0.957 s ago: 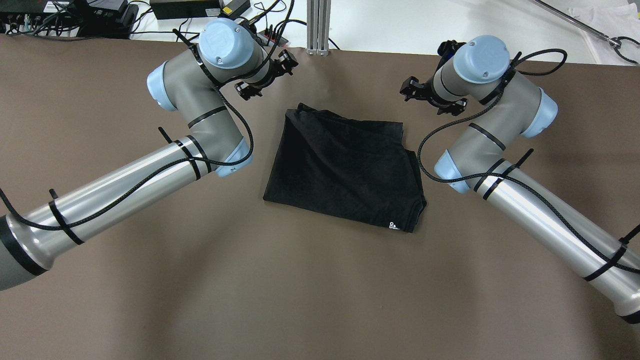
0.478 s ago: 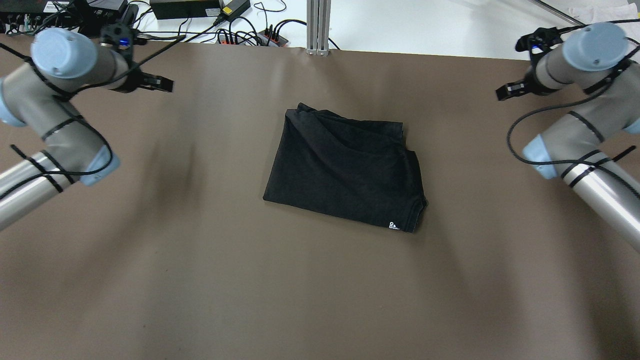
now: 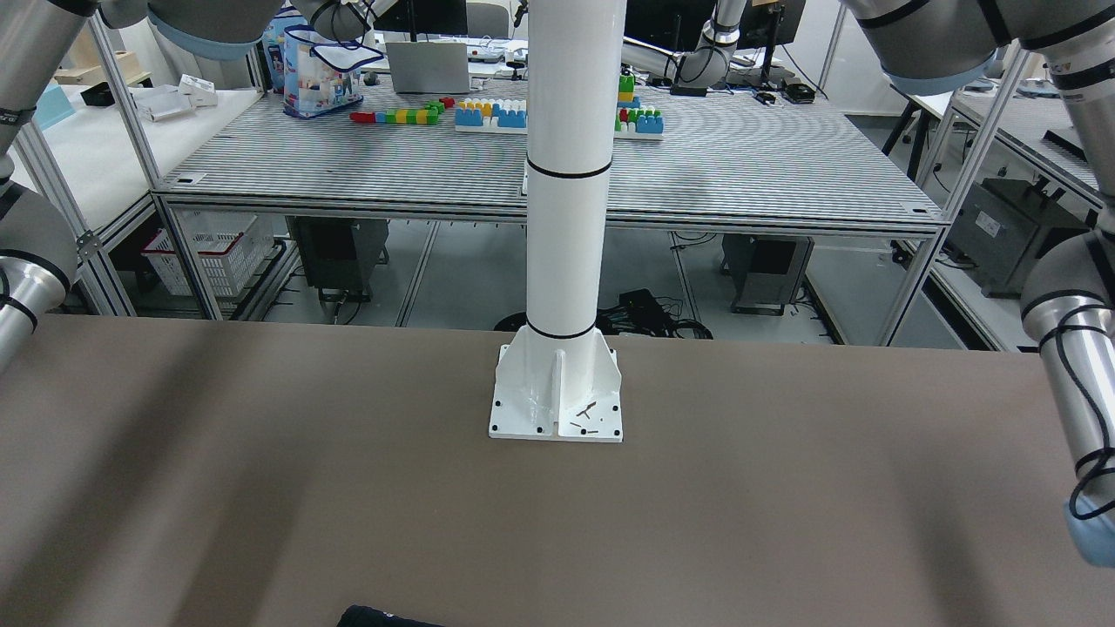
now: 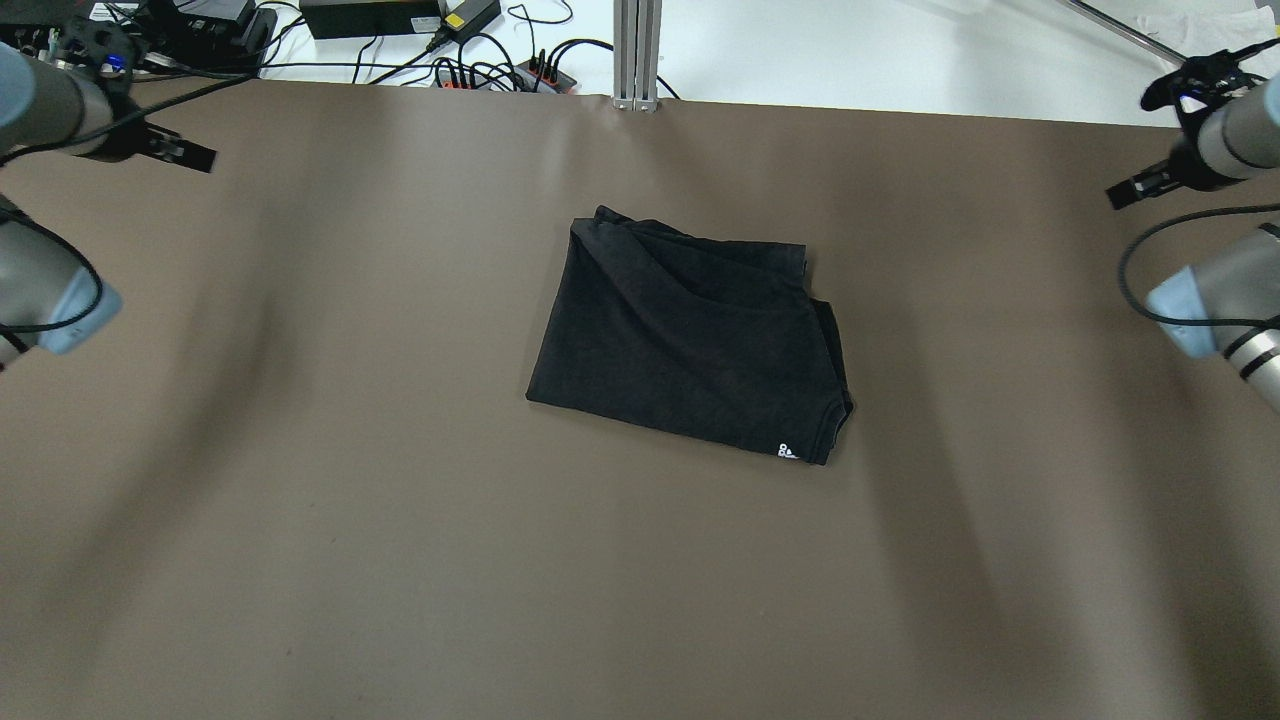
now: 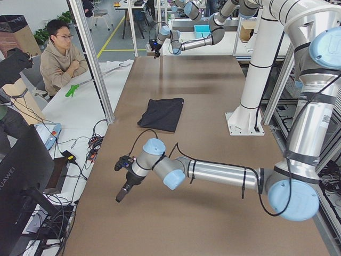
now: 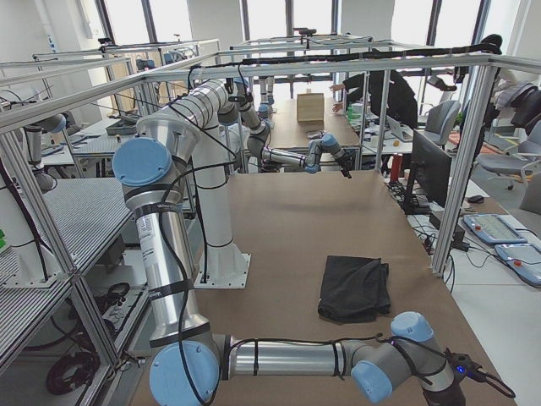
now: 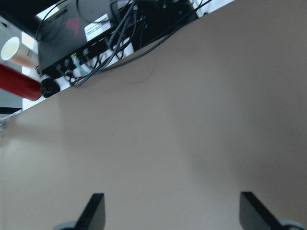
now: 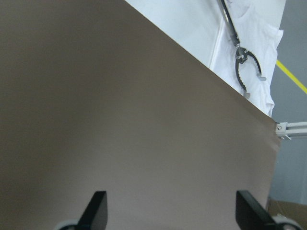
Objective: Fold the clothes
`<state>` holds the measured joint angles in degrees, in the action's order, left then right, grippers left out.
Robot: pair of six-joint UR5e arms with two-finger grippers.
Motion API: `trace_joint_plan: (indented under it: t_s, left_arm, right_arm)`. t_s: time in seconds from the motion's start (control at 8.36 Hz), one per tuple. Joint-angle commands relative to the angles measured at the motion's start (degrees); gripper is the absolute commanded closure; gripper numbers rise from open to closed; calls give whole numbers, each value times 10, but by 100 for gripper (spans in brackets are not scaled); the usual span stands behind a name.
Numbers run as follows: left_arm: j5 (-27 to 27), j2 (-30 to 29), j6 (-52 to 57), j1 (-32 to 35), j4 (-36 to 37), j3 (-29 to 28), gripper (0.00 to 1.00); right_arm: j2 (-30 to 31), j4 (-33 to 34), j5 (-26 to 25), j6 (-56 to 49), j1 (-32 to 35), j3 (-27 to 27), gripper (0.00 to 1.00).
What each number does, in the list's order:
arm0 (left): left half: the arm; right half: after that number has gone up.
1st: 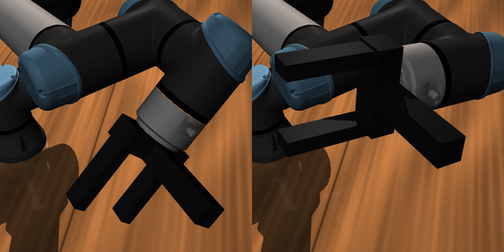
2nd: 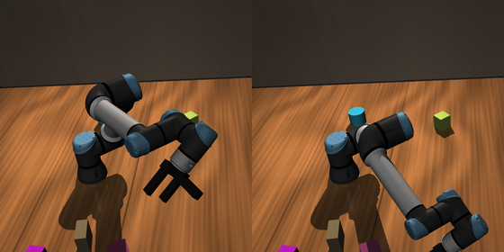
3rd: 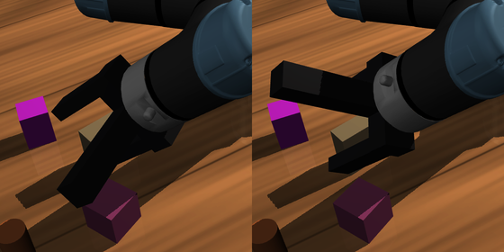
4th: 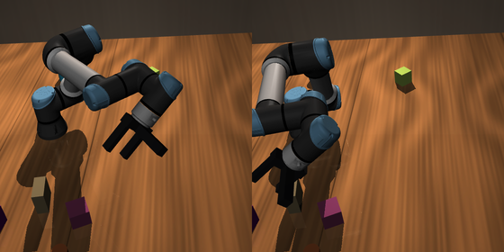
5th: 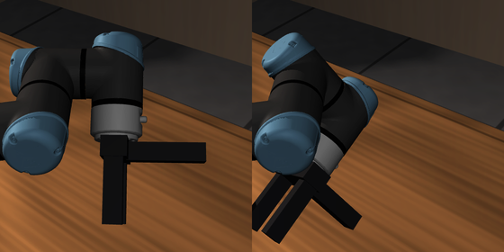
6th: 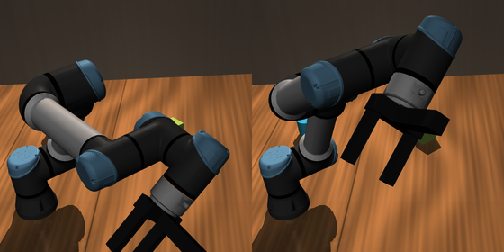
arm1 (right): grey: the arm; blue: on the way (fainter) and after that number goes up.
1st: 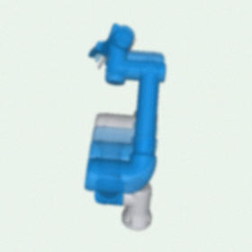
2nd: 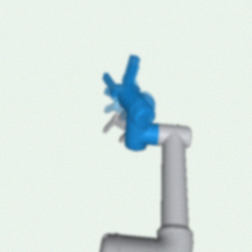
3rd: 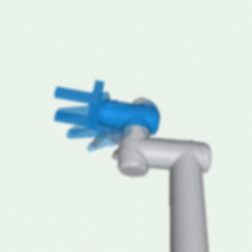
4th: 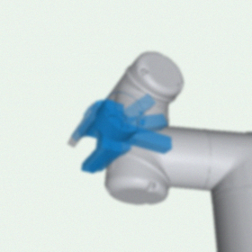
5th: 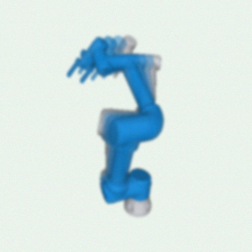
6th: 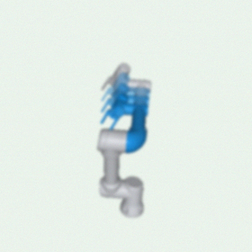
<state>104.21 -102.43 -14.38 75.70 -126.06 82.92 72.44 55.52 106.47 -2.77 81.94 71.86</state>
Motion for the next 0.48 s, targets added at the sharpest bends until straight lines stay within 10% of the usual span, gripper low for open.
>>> trace_joint_plan:
  t_s: [0.0,0.36]
  left_arm:
    - [-8,107,87,77,-3,73,0]
    - [-90,116,87,71,1,100,0]
  right_arm:
    - [61,-8,-2,-57,40,47,6]
    - [74,-3,-5,-51,41,61,6]
